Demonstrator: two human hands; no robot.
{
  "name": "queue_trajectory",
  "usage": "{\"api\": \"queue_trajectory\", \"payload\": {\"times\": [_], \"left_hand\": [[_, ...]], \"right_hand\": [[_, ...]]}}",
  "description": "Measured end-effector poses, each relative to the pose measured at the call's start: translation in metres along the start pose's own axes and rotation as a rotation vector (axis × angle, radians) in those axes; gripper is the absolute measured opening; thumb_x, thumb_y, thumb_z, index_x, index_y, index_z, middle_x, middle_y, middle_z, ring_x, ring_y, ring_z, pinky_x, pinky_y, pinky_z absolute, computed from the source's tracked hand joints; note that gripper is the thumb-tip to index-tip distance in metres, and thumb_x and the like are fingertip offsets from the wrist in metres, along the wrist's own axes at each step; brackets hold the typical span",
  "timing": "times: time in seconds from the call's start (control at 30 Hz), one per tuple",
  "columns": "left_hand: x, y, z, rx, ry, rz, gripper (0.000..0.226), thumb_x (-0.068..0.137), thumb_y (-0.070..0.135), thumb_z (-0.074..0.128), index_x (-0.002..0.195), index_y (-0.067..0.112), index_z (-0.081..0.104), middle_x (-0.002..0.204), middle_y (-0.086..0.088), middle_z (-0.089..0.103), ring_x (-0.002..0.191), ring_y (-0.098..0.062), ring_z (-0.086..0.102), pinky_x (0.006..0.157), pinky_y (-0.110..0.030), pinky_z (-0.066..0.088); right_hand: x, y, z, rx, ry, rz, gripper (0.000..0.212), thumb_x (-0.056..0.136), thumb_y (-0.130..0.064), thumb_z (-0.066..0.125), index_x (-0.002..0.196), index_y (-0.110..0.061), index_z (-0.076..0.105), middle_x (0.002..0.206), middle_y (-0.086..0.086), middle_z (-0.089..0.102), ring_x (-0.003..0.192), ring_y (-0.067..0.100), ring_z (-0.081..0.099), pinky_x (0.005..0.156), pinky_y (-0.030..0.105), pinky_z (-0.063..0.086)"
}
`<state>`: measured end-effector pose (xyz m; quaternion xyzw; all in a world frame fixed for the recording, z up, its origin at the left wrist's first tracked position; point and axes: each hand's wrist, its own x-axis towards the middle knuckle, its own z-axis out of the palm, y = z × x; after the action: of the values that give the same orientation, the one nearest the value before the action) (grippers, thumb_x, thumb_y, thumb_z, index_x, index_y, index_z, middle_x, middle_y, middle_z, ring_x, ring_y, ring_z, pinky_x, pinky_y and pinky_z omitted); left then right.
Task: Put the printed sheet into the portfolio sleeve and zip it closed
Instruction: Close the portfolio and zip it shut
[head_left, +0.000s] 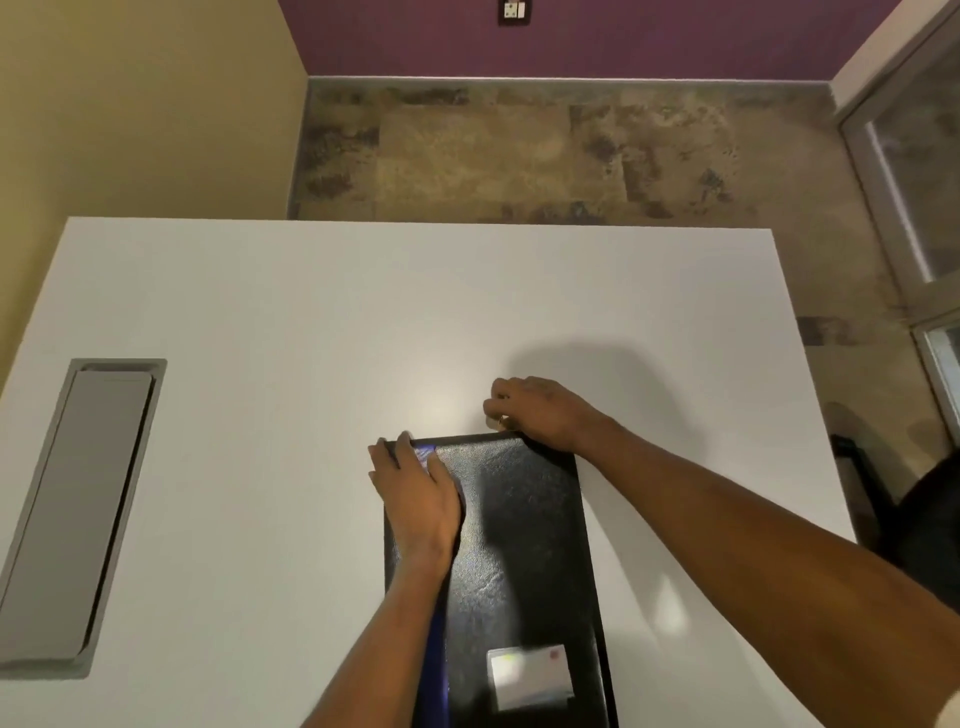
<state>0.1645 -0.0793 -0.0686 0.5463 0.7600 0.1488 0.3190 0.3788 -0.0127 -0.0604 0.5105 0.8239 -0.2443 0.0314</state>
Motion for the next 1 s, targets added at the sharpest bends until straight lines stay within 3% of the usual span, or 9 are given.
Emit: {"api": "queue_trajectory", "payload": {"times": [0.17,0.27,0.37,0.43,0.6,0.8,1.0], "left_hand": [[0.003,-0.003,-0.003,-0.018,-0.016,-0.002,0.048,0.104,0.011,0.044,0.152,0.006,0.045,0.157,-0.017,0.036,0.142,-0.041,0.039,0.117,-0.057,0.039],[0.006,-0.006,-0.007,-0.047,-0.018,0.019,0.048,0.104,0.006,0.042,0.152,0.004,0.045,0.159,-0.019,0.035,0.149,-0.039,0.034,0.121,-0.056,0.034],[0.013,-0.01,-0.015,-0.107,-0.026,0.054,0.046,0.103,0.006,0.045,0.149,0.004,0.048,0.156,-0.019,0.039,0.149,-0.037,0.035,0.121,-0.053,0.034],[0.019,-0.011,-0.018,-0.121,-0.067,0.1,0.043,0.102,0.01,0.05,0.145,0.008,0.053,0.15,-0.016,0.042,0.144,-0.037,0.039,0.122,-0.054,0.032],[0.019,0.002,-0.007,-0.061,-0.16,0.083,0.036,0.102,0.034,0.057,0.138,0.03,0.058,0.163,-0.014,0.024,0.161,-0.033,0.006,0.128,-0.059,-0.004],[0.018,0.009,0.001,-0.145,-0.134,0.08,0.023,0.1,0.035,0.058,0.123,0.032,0.06,0.16,-0.008,0.032,0.162,-0.032,-0.002,0.128,-0.061,-0.007],[0.021,0.002,0.001,-0.12,-0.125,0.118,0.025,0.1,0.026,0.058,0.125,0.028,0.061,0.159,-0.01,0.034,0.162,-0.033,0.002,0.128,-0.062,-0.005]], "right_hand": [[0.021,-0.008,0.0,-0.018,-0.027,-0.043,0.01,0.093,-0.017,0.056,0.091,-0.027,0.056,0.097,-0.006,0.052,0.083,0.021,0.053,0.079,0.04,0.049],[0.024,-0.006,-0.003,-0.008,-0.035,-0.06,0.009,0.095,-0.018,0.055,0.092,-0.027,0.054,0.098,-0.006,0.05,0.079,0.019,0.051,0.073,0.037,0.048],[0.019,-0.003,-0.004,0.109,-0.049,-0.009,0.008,0.095,-0.025,0.04,0.091,-0.026,0.047,0.097,-0.004,0.05,0.077,0.021,0.052,0.069,0.038,0.045],[0.01,0.002,0.001,0.204,-0.006,0.069,0.014,0.1,-0.024,0.041,0.087,-0.025,0.043,0.092,-0.002,0.052,0.08,0.024,0.053,0.071,0.042,0.045],[-0.003,0.006,0.008,0.312,0.024,0.16,0.019,0.104,-0.024,0.046,0.085,-0.024,0.042,0.085,-0.007,0.051,0.077,0.016,0.047,0.066,0.034,0.036],[-0.009,-0.01,0.013,0.226,0.073,0.178,0.014,0.096,-0.039,0.034,0.091,-0.029,0.044,0.089,-0.01,0.052,0.076,0.017,0.053,0.065,0.033,0.043],[-0.016,0.001,0.007,0.354,0.034,0.225,0.014,0.098,-0.019,0.046,0.084,-0.021,0.048,0.085,-0.003,0.062,0.081,0.026,0.057,0.074,0.045,0.05]]}}
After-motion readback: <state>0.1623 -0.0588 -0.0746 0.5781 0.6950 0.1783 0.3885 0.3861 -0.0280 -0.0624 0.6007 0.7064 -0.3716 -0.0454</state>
